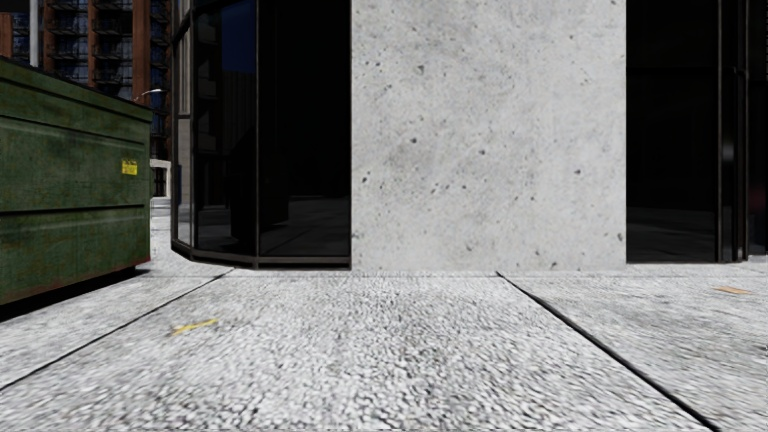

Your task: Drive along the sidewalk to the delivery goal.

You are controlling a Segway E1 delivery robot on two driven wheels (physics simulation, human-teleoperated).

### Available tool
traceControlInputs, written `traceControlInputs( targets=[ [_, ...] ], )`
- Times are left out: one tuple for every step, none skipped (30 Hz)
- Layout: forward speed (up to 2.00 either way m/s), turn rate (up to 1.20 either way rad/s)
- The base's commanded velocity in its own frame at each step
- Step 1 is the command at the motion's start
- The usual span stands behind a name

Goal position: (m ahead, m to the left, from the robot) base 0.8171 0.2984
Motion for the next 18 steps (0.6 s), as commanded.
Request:
traceControlInputs(
  targets=[
    [0.91,0.00],
    [0.91,0.00],
    [0.91,0.00],
    [0.91,0.00],
    [0.91,0.00],
    [0.91,0.00],
    [0.91,0.00],
    [0.91,0.00],
    [0.91,0.00],
    [0.91,0.00],
    [0.91,0.00],
    [0.91,0.00],
    [0.91,0.00],
    [0.91,0.00],
    [0.91,0.00],
    [0.00,0.00],
    [0.00,0.00],
    [0.00,0.00]
  ],
)
